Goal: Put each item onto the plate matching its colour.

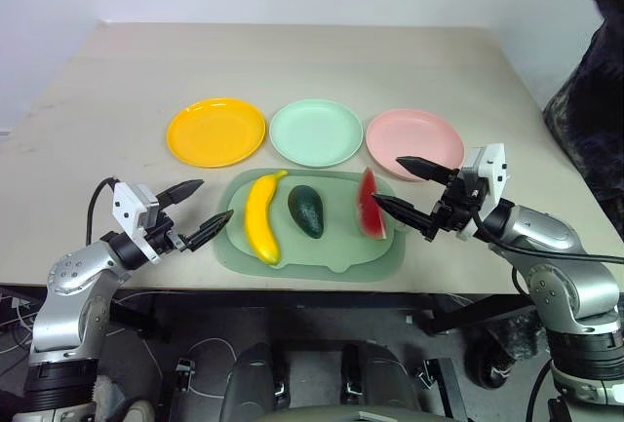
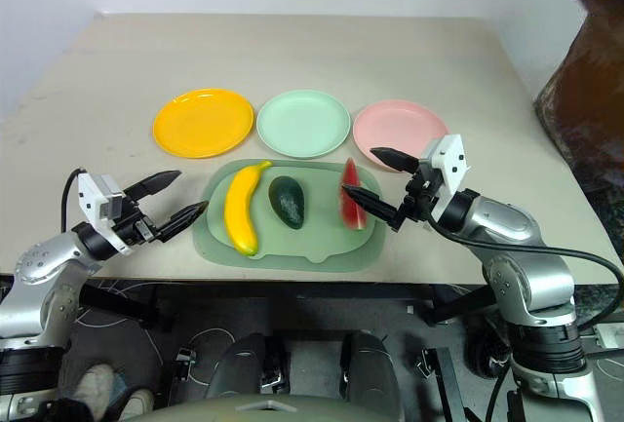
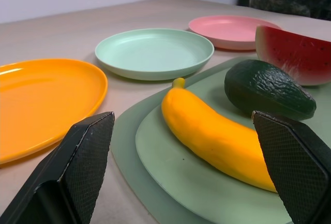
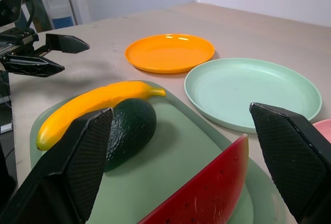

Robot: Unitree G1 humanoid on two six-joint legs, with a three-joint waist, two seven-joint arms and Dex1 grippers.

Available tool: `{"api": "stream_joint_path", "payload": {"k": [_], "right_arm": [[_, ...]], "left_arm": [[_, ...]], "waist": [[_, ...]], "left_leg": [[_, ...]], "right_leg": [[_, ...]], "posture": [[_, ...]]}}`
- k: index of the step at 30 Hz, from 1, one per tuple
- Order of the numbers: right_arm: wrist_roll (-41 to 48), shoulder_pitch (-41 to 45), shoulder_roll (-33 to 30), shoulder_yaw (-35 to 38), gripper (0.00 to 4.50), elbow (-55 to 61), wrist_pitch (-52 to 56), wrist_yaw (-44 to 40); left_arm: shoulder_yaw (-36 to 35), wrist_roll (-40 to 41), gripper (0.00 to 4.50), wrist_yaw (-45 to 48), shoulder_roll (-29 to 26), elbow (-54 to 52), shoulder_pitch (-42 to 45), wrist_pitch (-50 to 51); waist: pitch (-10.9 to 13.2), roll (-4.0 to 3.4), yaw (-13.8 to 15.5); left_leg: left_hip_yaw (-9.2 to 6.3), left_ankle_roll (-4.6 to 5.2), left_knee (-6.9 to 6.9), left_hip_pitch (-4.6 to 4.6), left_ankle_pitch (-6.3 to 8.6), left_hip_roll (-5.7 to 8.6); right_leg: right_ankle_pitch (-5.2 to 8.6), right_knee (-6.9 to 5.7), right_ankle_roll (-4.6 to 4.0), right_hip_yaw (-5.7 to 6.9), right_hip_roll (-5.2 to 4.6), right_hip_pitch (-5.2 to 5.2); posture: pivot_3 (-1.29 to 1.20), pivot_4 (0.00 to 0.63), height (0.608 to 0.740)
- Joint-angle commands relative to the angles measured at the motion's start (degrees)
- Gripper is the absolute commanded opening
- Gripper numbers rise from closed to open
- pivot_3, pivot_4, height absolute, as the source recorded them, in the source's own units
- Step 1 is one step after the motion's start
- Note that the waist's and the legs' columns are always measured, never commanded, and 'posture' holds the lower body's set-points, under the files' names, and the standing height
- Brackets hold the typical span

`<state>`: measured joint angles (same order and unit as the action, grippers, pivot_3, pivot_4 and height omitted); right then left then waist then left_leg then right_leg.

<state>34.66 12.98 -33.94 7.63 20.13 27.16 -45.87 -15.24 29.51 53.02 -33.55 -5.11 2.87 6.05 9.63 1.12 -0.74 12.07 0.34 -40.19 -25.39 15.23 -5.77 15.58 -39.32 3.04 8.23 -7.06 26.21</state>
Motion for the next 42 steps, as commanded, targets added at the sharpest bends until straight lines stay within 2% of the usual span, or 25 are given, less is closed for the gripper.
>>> {"api": "stream_joint_path", "payload": {"k": [1, 5, 11, 16, 22, 27, 36, 42], "right_arm": [[1.0, -0.8, 0.1, 1.1, 4.50, 2.6, -0.6, 0.3], [0.0, -1.2, 0.0, 0.7, 4.50, 1.9, -0.6, 0.9], [0.6, -0.3, -2.7, -0.2, 4.50, 2.8, 6.9, 3.4], [3.7, 1.6, -5.7, 0.6, 4.50, 3.6, 16.3, 4.8], [9.8, 9.1, -5.7, 0.5, 4.50, 4.0, 32.7, 11.1], [11.9, 12.6, -4.5, 0.7, 4.50, 2.2, 38.8, 14.0], [10.5, 18.1, -1.8, -2.5, 4.50, -1.4, 46.5, 19.2], [6.4, 22.6, 0.3, -9.1, 4.50, -4.6, 49.2, 21.4]], "left_arm": [[-0.2, 0.6, 4.47, 0.5, -0.6, -1.0, 1.4, -0.1], [0.9, -0.8, 4.47, 0.5, 0.0, 1.0, 3.4, -1.3], [2.4, -0.9, 4.47, 0.1, 1.2, 0.1, 3.8, -1.2], [3.9, -1.0, 4.47, 0.6, 2.2, -0.2, 4.2, -1.3], [5.5, 0.3, 4.47, 4.8, 0.0, -2.7, 4.5, 0.8], [6.7, 1.4, 4.47, 8.5, -1.9, -3.6, 5.5, 3.0], [9.7, -0.7, 4.47, 10.1, -0.2, 0.3, 9.5, 1.7], [10.4, -2.9, 4.47, 10.1, 2.1, 5.3, 12.6, -2.0]], "waist": [[0.0, 0.00, 0.0], [0.0, 0.00, 0.0], [0.0, 0.00, 0.0], [0.0, 0.00, 0.0], [0.0, 0.00, -0.1], [0.0, 0.00, 0.1], [0.0, -0.01, -0.1], [0.0, -0.01, -0.2]], "left_leg": [[0.00, 0.00, 0.00, 0.00, 0.00, 0.00], [0.00, 0.00, 0.00, 0.00, 0.00, 0.00], [0.01, 0.00, 0.00, 0.00, 0.00, 0.01], [-0.01, 0.00, 0.00, 0.00, 0.00, 0.00], [-0.01, 0.00, 0.01, -0.01, 0.00, -0.01], [-0.01, 0.03, 0.02, -0.04, 0.02, 0.00], [0.03, 0.03, 0.04, -0.05, 0.01, 0.01], [0.05, 0.02, 0.03, -0.05, 0.01, 0.01]], "right_leg": [[0.00, 0.00, 0.00, 0.00, 0.00, 0.00], [0.00, 0.00, 0.00, 0.01, 0.00, -0.01], [0.00, 0.00, 0.00, 0.00, 0.00, -0.01], [0.00, 0.01, 0.00, 0.00, -0.01, -0.01], [0.00, 0.00, -0.02, 0.00, -0.01, 0.03], [0.00, 0.06, -0.02, 0.01, -0.03, 0.02], [-0.01, 0.06, -0.01, 0.01, -0.01, 0.04], [-0.01, 0.05, -0.01, 0.01, -0.01, 0.06]], "posture": [[0.00, 0.150, 0.695], [0.00, 0.150, 0.695], [0.00, 0.150, 0.695], [0.00, 0.150, 0.695], [0.00, 0.150, 0.695], [0.00, 0.150, 0.695], [0.00, 0.150, 0.695], [0.00, 0.150, 0.695]]}}
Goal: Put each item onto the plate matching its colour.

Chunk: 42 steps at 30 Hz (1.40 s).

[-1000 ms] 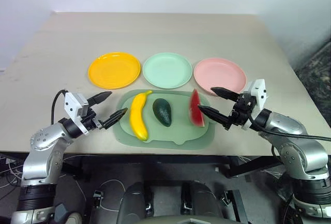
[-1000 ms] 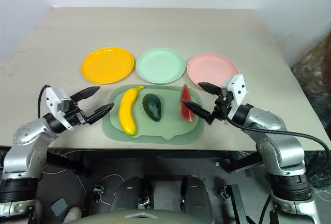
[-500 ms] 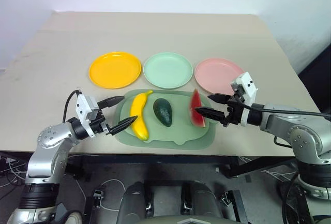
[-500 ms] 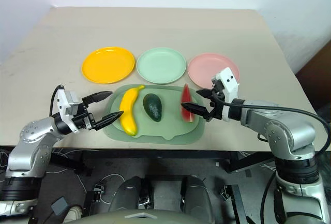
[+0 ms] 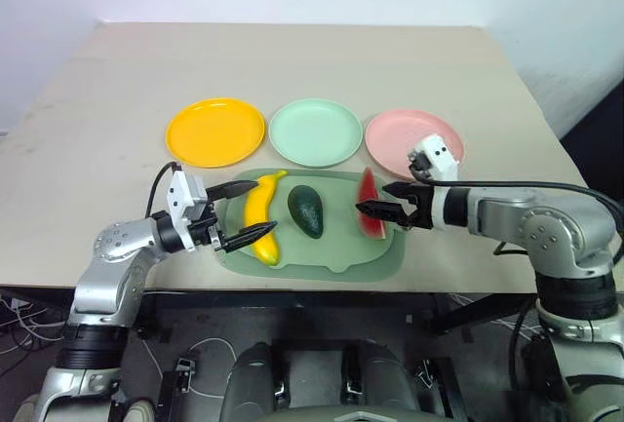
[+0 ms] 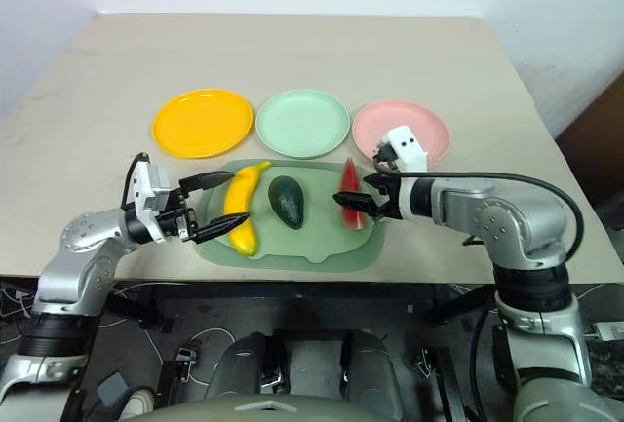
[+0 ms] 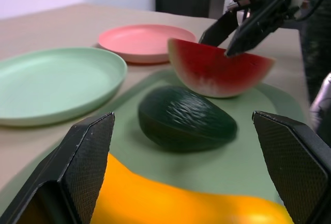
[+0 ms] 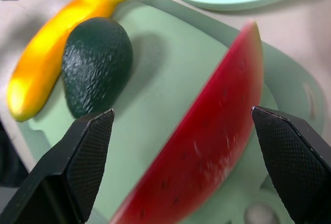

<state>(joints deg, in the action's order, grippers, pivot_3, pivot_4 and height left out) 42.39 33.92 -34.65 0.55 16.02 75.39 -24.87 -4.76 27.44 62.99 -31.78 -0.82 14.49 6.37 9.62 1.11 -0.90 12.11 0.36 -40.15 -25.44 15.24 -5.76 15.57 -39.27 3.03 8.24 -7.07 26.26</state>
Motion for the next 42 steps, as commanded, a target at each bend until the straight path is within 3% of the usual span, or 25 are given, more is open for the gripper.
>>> {"api": "stream_joint_path", "payload": {"k": [1, 9, 16, 21, 23, 27, 30, 33, 36, 42], "right_arm": [[-1.7, 2.5, 1.4, -3.0, 4.50, -1.3, 1.7, 0.4], [-7.2, 7.7, 3.7, -11.7, 4.50, -6.3, 5.3, 1.1], [-14.8, 8.1, -0.7, -22.6, 4.50, -6.7, 1.3, -1.3], [-16.9, 8.3, -2.2, -24.1, 2.85, -6.9, -0.8, -4.4], [-16.9, 8.6, -2.9, -23.9, 2.39, -6.1, -0.9, -6.1], [-15.4, 9.5, -4.6, -21.5, 2.36, -3.8, -1.0, -10.3], [-14.1, 12.1, -4.2, -15.7, 2.36, -4.7, -1.9, -11.8], [-14.6, 16.3, -2.0, -10.7, 2.36, -10.5, -4.2, -11.0], [-18.1, 20.6, -0.8, -10.8, 2.36, -20.0, -8.8, -10.7], [-28.5, 32.5, 3.8, -11.2, 2.36, -53.1, -26.7, -8.3]], "left_arm": [[0.1, -1.1, 4.47, 0.1, 0.5, 1.3, 1.1, -2.6], [0.2, -1.5, 4.47, -0.2, 0.8, 1.1, 0.6, -3.7], [-0.6, -1.2, 4.47, -1.0, 0.2, -0.1, -0.8, -3.6], [-0.6, -1.0, 4.50, -1.4, 0.1, -0.7, -1.5, -3.4], [-0.8, -1.1, 4.50, -1.6, 0.1, -0.3, -1.3, -3.7], [-0.9, -1.1, 4.50, -2.0, 0.2, 0.3, -0.5, -3.9], [-0.8, -1.1, 4.50, -2.2, 0.3, 0.0, -1.0, -3.9], [-1.1, -0.5, 4.50, -2.4, 0.2, -0.7, -1.5, -3.4], [-0.8, -0.7, 4.50, -1.9, -0.4, -1.2, -2.1, -3.1], [-1.2, -0.9, 4.50, -2.6, -0.4, -0.9, -1.2, -3.2]], "waist": [[0.0, 0.00, -0.1], [0.0, -0.01, -0.2], [-0.1, 0.03, -0.3], [-0.2, 0.17, -0.1], [-0.2, 0.18, 0.0], [-0.2, 0.17, 0.2], [-0.2, 0.16, 0.0], [-0.2, 0.13, -0.3], [-0.2, 0.13, -0.4], [-0.1, 0.09, -0.2]], "left_leg": [[0.01, 0.00, 0.01, -0.01, 0.00, 0.00], [0.03, 0.00, 0.01, -0.03, 0.00, -0.02], [0.03, 0.00, 0.01, 0.02, 0.00, -0.04], [0.02, 0.01, -0.01, 0.03, 0.01, -0.03], [0.01, 0.01, -0.01, 0.03, 0.01, -0.03], [0.01, 0.04, -0.01, 0.00, 0.02, -0.02], [0.02, 0.05, 0.00, -0.04, 0.03, -0.01], [0.05, 0.03, 0.00, -0.06, 0.02, -0.01], [0.10, 0.01, 0.02, -0.04, 0.01, -0.03], [0.19, 0.01, 0.02, -0.08, 0.01, 0.00]], "right_leg": [[0.00, 0.02, 0.00, 0.00, 0.00, 0.00], [0.00, -0.01, 0.00, -0.01, 0.01, 0.05], [0.00, -0.01, 0.00, -0.01, 0.00, 0.01], [0.00, 0.00, 0.00, 0.00, -0.05, -0.03], [0.00, 0.00, 0.00, 0.01, -0.05, -0.03], [0.00, 0.02, 0.00, 0.02, -0.07, -0.02], [0.00, 0.03, 0.00, 0.02, -0.07, 0.04], [0.00, 0.01, 0.00, 0.01, -0.05, 0.09], [0.00, 0.00, 0.00, 0.00, 0.00, 0.11], [0.00, 0.00, 0.00, 0.00, -0.01, 0.13]], "posture": [[0.00, 0.150, 0.695], [0.00, 0.150, 0.695], [0.00, 0.150, 0.695], [0.00, 0.150, 0.695], [0.00, 0.150, 0.695], [0.00, 0.150, 0.695], [0.00, 0.150, 0.695], [0.00, 0.150, 0.695], [0.00, 0.150, 0.695], [0.00, 0.150, 0.695]]}}
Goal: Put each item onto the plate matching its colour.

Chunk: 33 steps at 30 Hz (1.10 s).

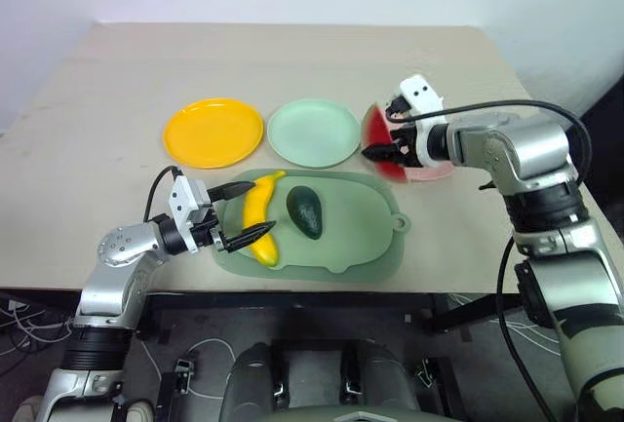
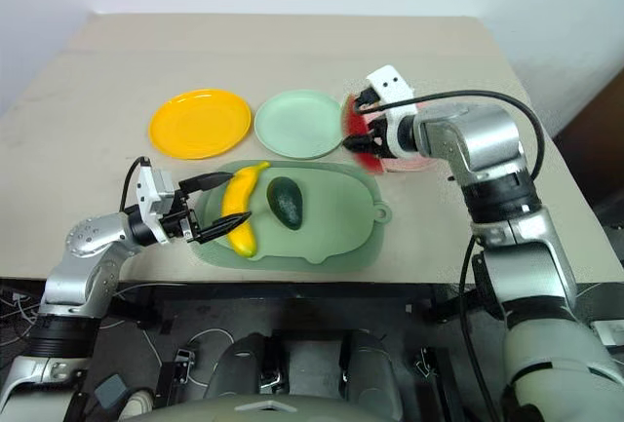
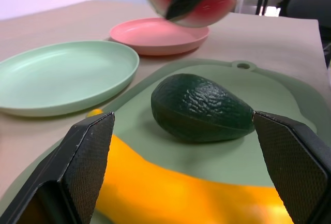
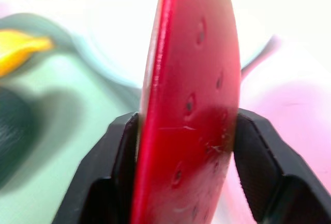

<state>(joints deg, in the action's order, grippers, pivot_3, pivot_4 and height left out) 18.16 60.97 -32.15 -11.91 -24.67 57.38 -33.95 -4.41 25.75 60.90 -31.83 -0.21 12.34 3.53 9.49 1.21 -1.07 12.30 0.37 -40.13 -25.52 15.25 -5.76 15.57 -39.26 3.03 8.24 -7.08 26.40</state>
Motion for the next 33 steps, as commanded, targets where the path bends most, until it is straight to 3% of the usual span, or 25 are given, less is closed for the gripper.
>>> {"api": "stream_joint_path", "payload": {"k": [1, 7, 13, 17, 20, 28, 33], "right_arm": [[-6.1, 7.4, 2.3, 1.1, 2.36, -18.3, -12.4, 1.5], [-13.7, 14.1, 6.1, 1.9, 2.36, -41.7, -26.7, 9.0], [-15.4, 16.1, 7.0, 5.5, 2.36, -48.0, -28.2, 12.3], [-16.1, 16.2, 7.0, 8.0, 3.60, -48.4, -30.2, 14.7], [-16.4, 16.9, 6.2, 9.3, 4.48, -47.4, -30.3, 14.0], [-14.3, 16.8, 3.7, 13.2, 4.48, -38.3, -25.8, 9.0], [-9.4, 10.5, 2.2, 15.9, 4.48, -16.3, -11.4, 4.8]], "left_arm": [[-1.7, 0.8, 4.50, -0.8, -0.4, -1.7, 0.8, -0.4], [-2.5, 0.9, 4.50, -2.2, -0.4, -4.1, -1.5, 0.1], [-3.5, 1.1, 4.50, -3.1, -1.3, -6.1, -3.6, 0.4], [-4.3, 1.6, 4.50, -3.3, -1.8, -7.2, -4.8, 0.9], [-4.3, 1.6, 4.50, -3.4, -1.9, -7.3, -5.1, 0.9], [-3.6, 1.8, 4.50, -3.5, -1.6, -6.9, -4.3, 1.1], [-4.0, 2.5, 4.50, -3.1, -1.6, -6.7, -3.9, 1.4]], "waist": [[0.0, -0.03, -0.2], [0.1, -0.10, -1.4], [0.1, -0.16, -1.7], [0.1, -0.18, -1.7], [0.1, -0.21, -1.6], [0.2, -0.26, -1.6], [0.2, -0.28, -1.5]], "left_leg": [[0.02, 0.00, 0.00, 0.00, 0.00, 0.00], [0.13, -0.06, 0.04, -0.04, -0.04, -0.01], [0.11, -0.08, 0.03, 0.01, -0.05, -0.02], [0.10, -0.08, 0.03, 0.02, -0.05, -0.04], [0.10, -0.08, 0.03, 0.01, -0.05, -0.04], [0.10, -0.08, 0.03, 0.00, -0.05, -0.04], [0.08, -0.08, 0.04, 0.00, -0.05, -0.05]], "right_leg": [[0.00, 0.00, 0.00, -0.01, 0.00, 0.01], [0.02, -0.04, 0.03, -0.03, 0.03, 0.09], [0.02, -0.12, 0.03, -0.12, 0.03, 0.10], [0.02, -0.12, 0.03, -0.14, 0.04, 0.11], [0.02, -0.13, 0.03, -0.16, 0.04, 0.13], [0.02, -0.13, 0.03, -0.17, 0.03, 0.15], [0.02, -0.11, 0.03, -0.19, 0.03, 0.15]], "posture": [[0.00, 0.150, 0.695], [0.00, 0.150, 0.695], [0.00, 0.150, 0.695], [0.00, 0.150, 0.695], [0.00, 0.150, 0.695], [0.00, 0.150, 0.695], [0.00, 0.150, 0.695]]}}
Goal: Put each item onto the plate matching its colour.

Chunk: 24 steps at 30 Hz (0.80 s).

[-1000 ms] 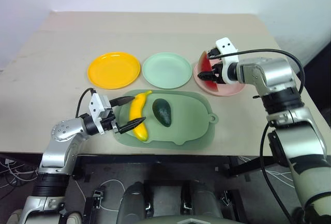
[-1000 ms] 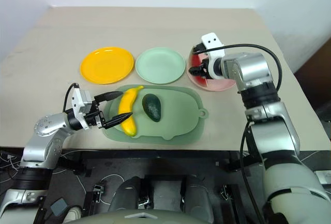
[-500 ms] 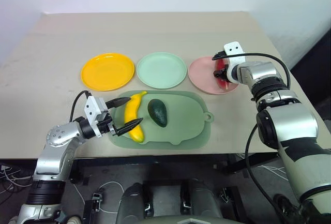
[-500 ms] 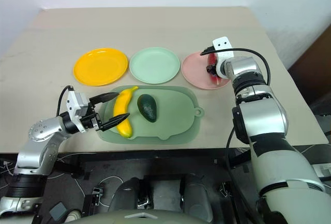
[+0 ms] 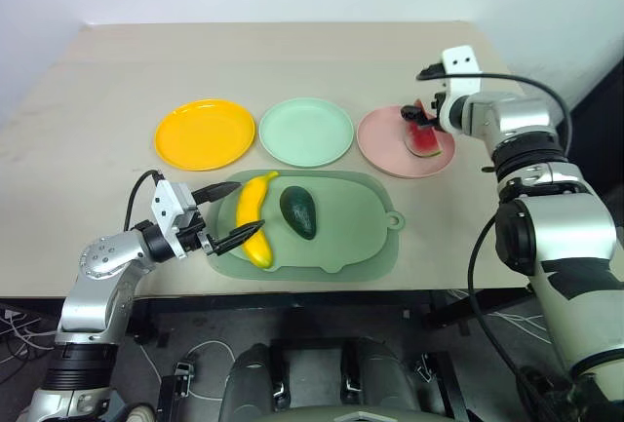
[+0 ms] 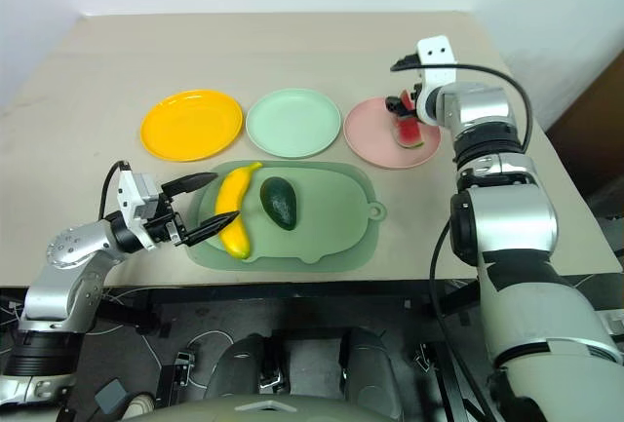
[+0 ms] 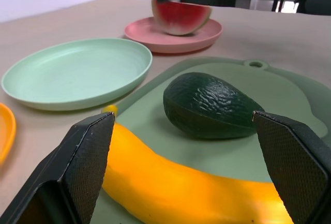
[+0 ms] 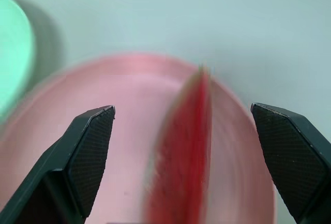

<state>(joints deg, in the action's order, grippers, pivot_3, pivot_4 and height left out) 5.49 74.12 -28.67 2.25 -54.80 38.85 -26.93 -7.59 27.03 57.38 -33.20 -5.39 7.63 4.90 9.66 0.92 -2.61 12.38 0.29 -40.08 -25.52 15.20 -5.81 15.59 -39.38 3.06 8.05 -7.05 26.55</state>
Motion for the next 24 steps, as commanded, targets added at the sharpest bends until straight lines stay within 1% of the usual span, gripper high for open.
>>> {"api": "stream_joint_path", "payload": {"k": [1, 3, 5, 6, 11, 15, 20, 22, 24], "right_arm": [[4.4, -5.2, -1.4, 2.1, 4.48, 20.3, 9.9, -2.7], [7.7, -9.9, -1.3, 3.9, 4.48, 31.8, 15.4, -3.3], [14.0, -17.2, -2.0, 4.9, 4.48, 46.5, 20.1, -7.8], [16.3, -20.1, -2.1, 5.6, 4.48, 51.8, 22.2, -8.9], [24.5, -31.4, -1.5, 8.9, 4.48, 67.5, 26.1, -10.7], [28.3, -37.2, 0.2, 9.1, 4.48, 74.0, 28.3, -8.9], [29.8, -41.9, 3.5, 5.5, 4.48, 77.3, 29.7, -5.9], [31.9, -43.6, 4.0, 4.1, 4.48, 78.7, 29.5, -7.7], [32.6, -44.3, 5.0, 2.8, 4.48, 79.2, 29.4, -7.2]], "left_arm": [[-0.9, 1.3, 4.50, 0.5, -0.3, -1.4, 0.7, 0.0], [-1.0, 1.3, 4.50, 0.7, -0.4, -1.3, 0.6, 0.0], [-1.1, 1.5, 4.50, 0.6, -0.5, -1.5, 0.6, 0.4], [-1.1, 1.6, 4.50, 0.6, -0.5, -1.6, 0.6, 0.6], [-1.8, 2.6, 4.50, 1.7, -1.8, -1.8, 0.7, 1.7], [-2.0, 2.5, 4.50, 1.7, -2.0, -1.4, 1.2, 1.7], [-1.5, 2.1, 4.50, 1.8, -1.7, -0.8, 2.0, 1.9], [-1.4, 2.0, 4.50, 1.8, -1.5, -0.6, 2.4, 1.8], [-1.4, 1.9, 4.50, 1.8, -1.5, -0.4, 2.6, 1.7]], "waist": [[0.0, 0.01, 0.1], [0.0, 0.02, 0.1], [0.0, 0.03, 0.4], [0.0, 0.02, 0.4], [0.0, 0.05, 0.3], [0.0, 0.05, 0.3], [0.0, 0.06, 0.3], [0.0, 0.06, 0.3], [0.0, 0.06, 0.3]], "left_leg": [[-0.04, 0.00, 0.01, 0.00, 0.00, -0.01], [-0.07, 0.00, 0.01, 0.01, 0.00, -0.02], [-0.08, 0.00, 0.00, 0.00, 0.00, -0.01], [-0.12, 0.00, 0.00, 0.00, 0.00, -0.01], [-0.12, 0.00, 0.00, 0.02, 0.00, 0.01], [-0.16, 0.01, 0.00, 0.05, 0.01, 0.01], [-0.16, 0.01, 0.01, 0.05, 0.01, 0.01], [-0.16, 0.01, 0.01, 0.05, 0.01, 0.02], [-0.16, 0.01, 0.01, 0.05, 0.01, 0.02]], "right_leg": [[0.00, 0.02, 0.00, 0.00, 0.00, -0.01], [0.00, 0.04, 0.00, 0.02, 0.00, -0.04], [0.00, 0.03, 0.00, 0.03, -0.01, -0.05], [0.00, 0.05, 0.00, 0.06, -0.01, -0.08], [-0.01, 0.02, -0.01, 0.06, -0.01, -0.07], [-0.01, 0.07, -0.02, 0.09, -0.01, -0.15], [-0.01, 0.06, -0.02, 0.09, 0.00, -0.14], [-0.01, 0.06, -0.02, 0.09, 0.00, -0.14], [-0.01, 0.07, -0.02, 0.09, 0.00, -0.15]], "posture": [[0.00, 0.150, 0.695], [0.00, 0.150, 0.695], [0.00, 0.150, 0.695], [0.00, 0.150, 0.695], [0.00, 0.150, 0.695], [0.00, 0.150, 0.695], [0.00, 0.150, 0.695], [0.00, 0.150, 0.695], [0.00, 0.150, 0.695]]}}
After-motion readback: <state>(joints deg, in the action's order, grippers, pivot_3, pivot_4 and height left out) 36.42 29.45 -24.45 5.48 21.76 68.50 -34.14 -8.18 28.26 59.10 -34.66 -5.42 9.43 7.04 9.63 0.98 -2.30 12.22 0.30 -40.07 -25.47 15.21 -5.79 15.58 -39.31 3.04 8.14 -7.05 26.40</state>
